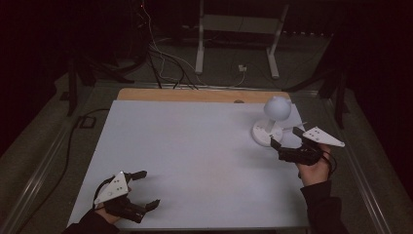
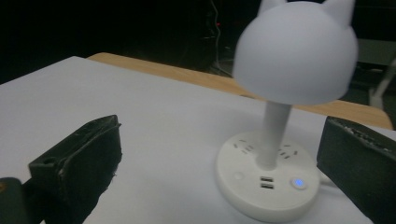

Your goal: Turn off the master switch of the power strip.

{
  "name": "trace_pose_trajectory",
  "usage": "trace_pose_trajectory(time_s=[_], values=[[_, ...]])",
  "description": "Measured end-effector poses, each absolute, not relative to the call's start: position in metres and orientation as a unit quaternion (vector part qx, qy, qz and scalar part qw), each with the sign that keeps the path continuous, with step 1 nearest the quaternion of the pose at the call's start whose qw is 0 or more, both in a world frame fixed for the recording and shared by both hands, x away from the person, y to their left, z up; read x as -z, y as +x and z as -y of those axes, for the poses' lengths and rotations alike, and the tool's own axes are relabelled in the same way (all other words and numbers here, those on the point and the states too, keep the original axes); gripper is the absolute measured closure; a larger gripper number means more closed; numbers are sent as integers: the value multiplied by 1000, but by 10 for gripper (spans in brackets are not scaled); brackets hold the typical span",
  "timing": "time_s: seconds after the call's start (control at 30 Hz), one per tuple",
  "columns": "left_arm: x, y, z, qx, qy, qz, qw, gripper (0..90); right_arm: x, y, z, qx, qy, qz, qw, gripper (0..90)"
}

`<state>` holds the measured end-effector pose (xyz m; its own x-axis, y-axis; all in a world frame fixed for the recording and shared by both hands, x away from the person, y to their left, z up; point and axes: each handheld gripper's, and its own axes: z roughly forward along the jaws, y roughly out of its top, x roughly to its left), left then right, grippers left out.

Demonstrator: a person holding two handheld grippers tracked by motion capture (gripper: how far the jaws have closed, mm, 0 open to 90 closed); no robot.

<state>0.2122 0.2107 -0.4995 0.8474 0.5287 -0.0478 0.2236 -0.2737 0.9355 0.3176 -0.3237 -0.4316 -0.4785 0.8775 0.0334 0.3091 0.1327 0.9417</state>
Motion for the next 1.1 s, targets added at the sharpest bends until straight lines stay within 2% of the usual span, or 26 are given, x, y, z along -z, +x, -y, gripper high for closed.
trace_pose_trajectory(time_s=[0.3, 1.1], values=[[499, 212, -211, -138, 786, -239, 553, 2, 437, 330, 338, -483, 453, -691, 289, 0], [500, 212, -211, -138, 787, -239, 552, 2, 463, 353, 362, -440, 515, -690, 254, 0]])
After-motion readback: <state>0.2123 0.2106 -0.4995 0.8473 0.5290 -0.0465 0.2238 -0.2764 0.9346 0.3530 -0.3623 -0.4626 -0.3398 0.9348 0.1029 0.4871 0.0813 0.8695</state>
